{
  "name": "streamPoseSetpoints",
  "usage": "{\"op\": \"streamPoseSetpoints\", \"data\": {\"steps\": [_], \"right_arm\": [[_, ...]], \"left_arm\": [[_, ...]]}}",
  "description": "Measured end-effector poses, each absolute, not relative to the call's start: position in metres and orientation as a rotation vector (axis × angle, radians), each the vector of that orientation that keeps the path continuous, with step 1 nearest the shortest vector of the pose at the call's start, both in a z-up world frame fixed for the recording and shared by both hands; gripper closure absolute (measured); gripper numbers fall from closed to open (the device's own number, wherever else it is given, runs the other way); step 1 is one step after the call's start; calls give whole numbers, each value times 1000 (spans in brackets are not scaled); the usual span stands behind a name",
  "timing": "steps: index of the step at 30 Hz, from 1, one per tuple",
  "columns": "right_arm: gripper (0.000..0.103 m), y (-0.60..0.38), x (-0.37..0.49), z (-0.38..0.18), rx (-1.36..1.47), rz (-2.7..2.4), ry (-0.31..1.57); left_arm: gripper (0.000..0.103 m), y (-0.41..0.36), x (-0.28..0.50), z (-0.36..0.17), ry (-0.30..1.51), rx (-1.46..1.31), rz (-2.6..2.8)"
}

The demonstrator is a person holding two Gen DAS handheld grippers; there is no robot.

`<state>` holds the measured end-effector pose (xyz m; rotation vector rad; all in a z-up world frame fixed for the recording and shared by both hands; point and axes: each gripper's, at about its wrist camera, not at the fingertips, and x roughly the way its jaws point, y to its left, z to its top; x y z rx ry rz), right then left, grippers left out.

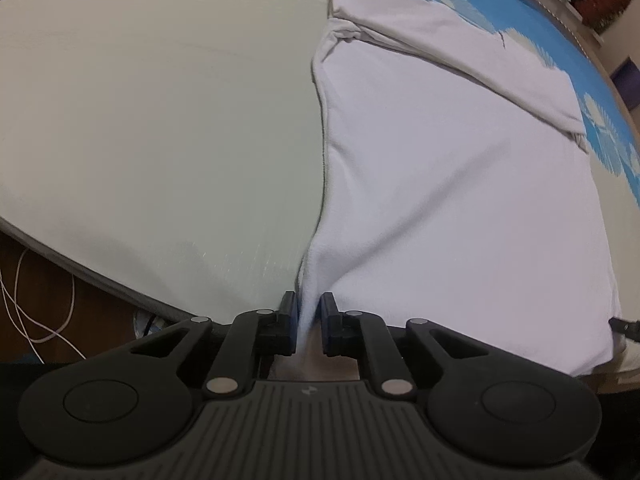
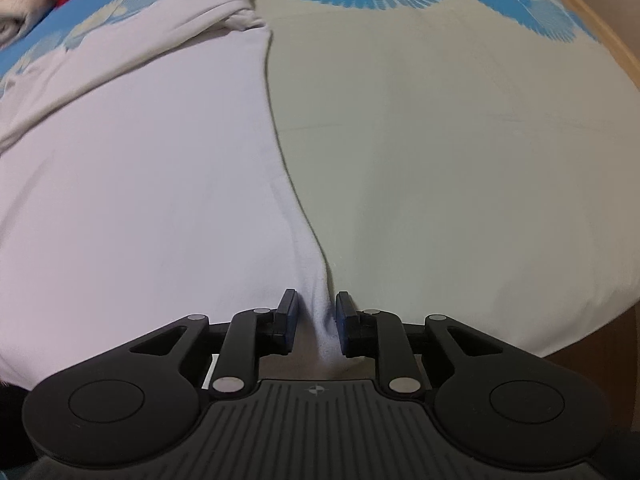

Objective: Fold small clothes
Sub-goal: 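Close both grippers on the shirt hem side by side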

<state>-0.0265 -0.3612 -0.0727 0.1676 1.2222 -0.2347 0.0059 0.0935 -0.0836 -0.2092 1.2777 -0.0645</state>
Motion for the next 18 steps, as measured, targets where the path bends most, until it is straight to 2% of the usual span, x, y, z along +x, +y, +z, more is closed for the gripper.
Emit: {"op": "streamPoseSetpoints", "data": {"steps": [5,8,18], "right_arm": [[83,-355,-26,-73,133,-208,1224],[93,-355,-21,-74,146,-198,1221],[96,-352,-19,-76,137,-192,1220]], "left_arm": [[94,93,7,-84,1272,-190,-71],[95,92,5,-85,1269,-180,-75],[95,92,6,-85,1274,-155,-85]]}}
